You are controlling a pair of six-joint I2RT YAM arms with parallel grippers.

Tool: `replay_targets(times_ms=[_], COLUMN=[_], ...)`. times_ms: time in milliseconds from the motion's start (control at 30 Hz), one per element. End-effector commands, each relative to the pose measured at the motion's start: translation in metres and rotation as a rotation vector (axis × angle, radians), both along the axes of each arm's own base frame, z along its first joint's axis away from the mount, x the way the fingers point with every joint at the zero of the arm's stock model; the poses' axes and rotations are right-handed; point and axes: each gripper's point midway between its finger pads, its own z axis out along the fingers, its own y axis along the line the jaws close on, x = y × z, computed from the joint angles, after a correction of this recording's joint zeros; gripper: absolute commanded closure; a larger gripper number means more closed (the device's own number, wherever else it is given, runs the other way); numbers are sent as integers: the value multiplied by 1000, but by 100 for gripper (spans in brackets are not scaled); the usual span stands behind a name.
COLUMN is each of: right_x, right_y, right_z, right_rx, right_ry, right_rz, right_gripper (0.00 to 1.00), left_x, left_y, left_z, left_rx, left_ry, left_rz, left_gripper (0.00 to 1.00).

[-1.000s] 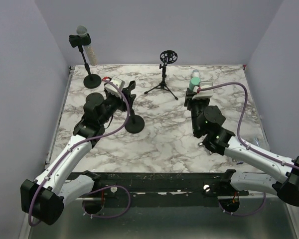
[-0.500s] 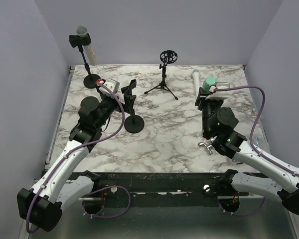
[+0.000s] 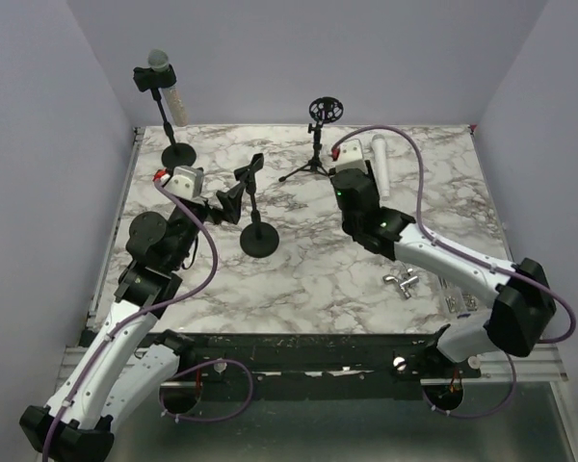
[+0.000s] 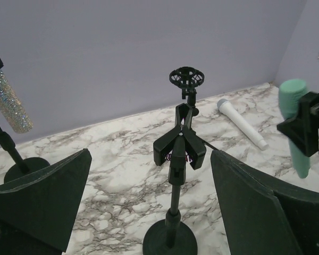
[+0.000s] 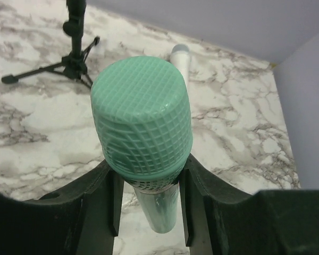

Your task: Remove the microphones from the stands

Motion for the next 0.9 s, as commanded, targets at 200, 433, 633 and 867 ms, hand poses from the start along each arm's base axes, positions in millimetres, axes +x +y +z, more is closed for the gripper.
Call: replay_targets(times_ms=[200,433,633,867], right_x=[39,61,95,138], right_y=[2,-31,-71,-124], right_z=[-83,-99,-106,-106], right_rx=[86,168,143,145], right_ry=[254,220,220,216], right_rz=[-43,-116,-210,-308], right_gripper=[99,99,99,99], left_x=[-14,-19,-22,-24], left_y=[13,16,15,16], left_z=[14,21,24,25], left_rx=[-39,-50,-72,-79], left_ry=[-56,-72,-74,-75], left_rz=[41,44,33,39], left_gripper=[2,1,1,2])
